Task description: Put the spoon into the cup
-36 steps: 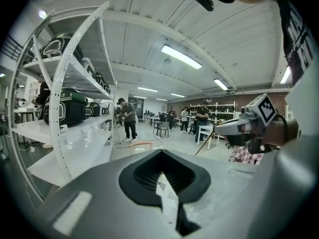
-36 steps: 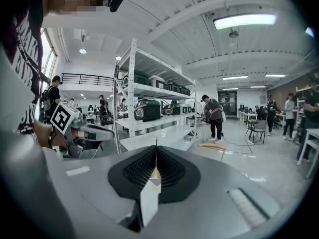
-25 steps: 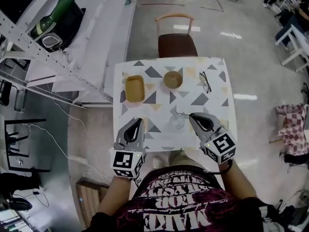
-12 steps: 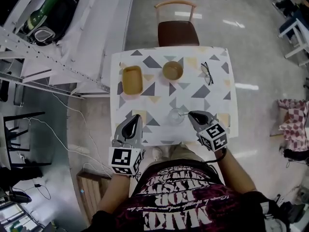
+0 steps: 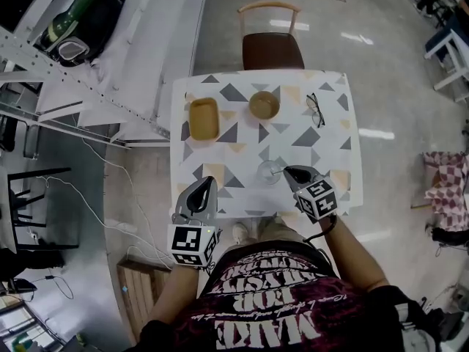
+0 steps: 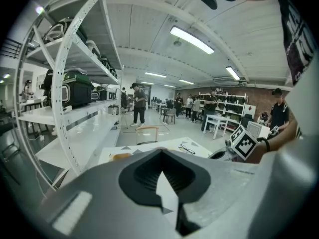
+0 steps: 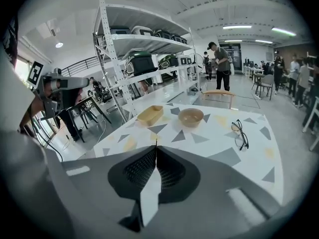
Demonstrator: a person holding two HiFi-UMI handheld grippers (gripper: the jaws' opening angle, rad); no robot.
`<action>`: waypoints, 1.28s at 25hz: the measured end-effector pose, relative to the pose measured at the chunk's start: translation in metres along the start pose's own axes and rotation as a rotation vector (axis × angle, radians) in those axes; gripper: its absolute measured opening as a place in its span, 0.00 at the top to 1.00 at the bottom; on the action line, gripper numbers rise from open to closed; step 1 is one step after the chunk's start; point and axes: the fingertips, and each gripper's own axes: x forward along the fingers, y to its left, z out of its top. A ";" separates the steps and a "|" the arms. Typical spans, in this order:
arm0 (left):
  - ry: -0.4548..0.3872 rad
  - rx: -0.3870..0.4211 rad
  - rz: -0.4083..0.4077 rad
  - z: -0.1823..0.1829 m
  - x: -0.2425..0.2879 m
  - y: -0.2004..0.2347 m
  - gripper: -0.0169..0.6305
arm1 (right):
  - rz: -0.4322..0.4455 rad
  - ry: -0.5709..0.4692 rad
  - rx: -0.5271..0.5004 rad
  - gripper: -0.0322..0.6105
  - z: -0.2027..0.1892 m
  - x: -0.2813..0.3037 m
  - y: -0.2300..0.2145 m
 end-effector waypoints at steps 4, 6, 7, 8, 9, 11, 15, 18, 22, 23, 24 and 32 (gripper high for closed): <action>0.007 0.001 0.011 -0.008 -0.017 0.001 0.97 | -0.010 0.009 0.057 0.89 -0.006 0.006 -0.002; 0.003 0.004 0.014 -0.010 -0.027 0.001 0.97 | -0.011 -0.002 0.113 0.89 -0.009 0.006 -0.003; 0.000 0.006 0.016 -0.010 -0.032 0.001 0.97 | -0.016 -0.012 0.146 0.89 -0.011 0.005 -0.004; -0.004 0.009 0.017 -0.010 -0.037 0.000 0.97 | -0.024 -0.024 0.180 0.89 -0.012 0.004 -0.006; -0.008 0.012 0.017 -0.010 -0.042 0.000 0.97 | -0.034 -0.039 0.211 0.89 -0.014 0.002 -0.009; -0.016 0.018 0.014 -0.010 -0.051 -0.002 0.97 | -0.051 -0.074 0.256 0.85 -0.016 -0.004 -0.013; -0.043 0.030 0.017 -0.009 -0.070 -0.001 0.97 | -0.080 -0.113 0.235 0.58 -0.012 -0.018 -0.007; -0.074 0.044 0.007 -0.006 -0.083 -0.004 0.97 | -0.140 -0.135 0.150 0.58 -0.010 -0.037 0.005; -0.130 0.005 -0.020 -0.001 -0.097 -0.005 0.97 | -0.208 -0.218 0.039 0.65 0.003 -0.069 0.028; -0.143 -0.005 -0.028 0.001 -0.100 -0.006 0.97 | -0.220 -0.239 0.011 0.74 0.006 -0.077 0.035; -0.154 -0.009 -0.036 0.001 -0.103 -0.008 0.97 | -0.228 -0.256 -0.014 0.90 0.009 -0.085 0.042; -0.206 0.016 -0.080 0.011 -0.128 -0.016 0.97 | -0.224 -0.369 -0.106 0.91 0.034 -0.140 0.099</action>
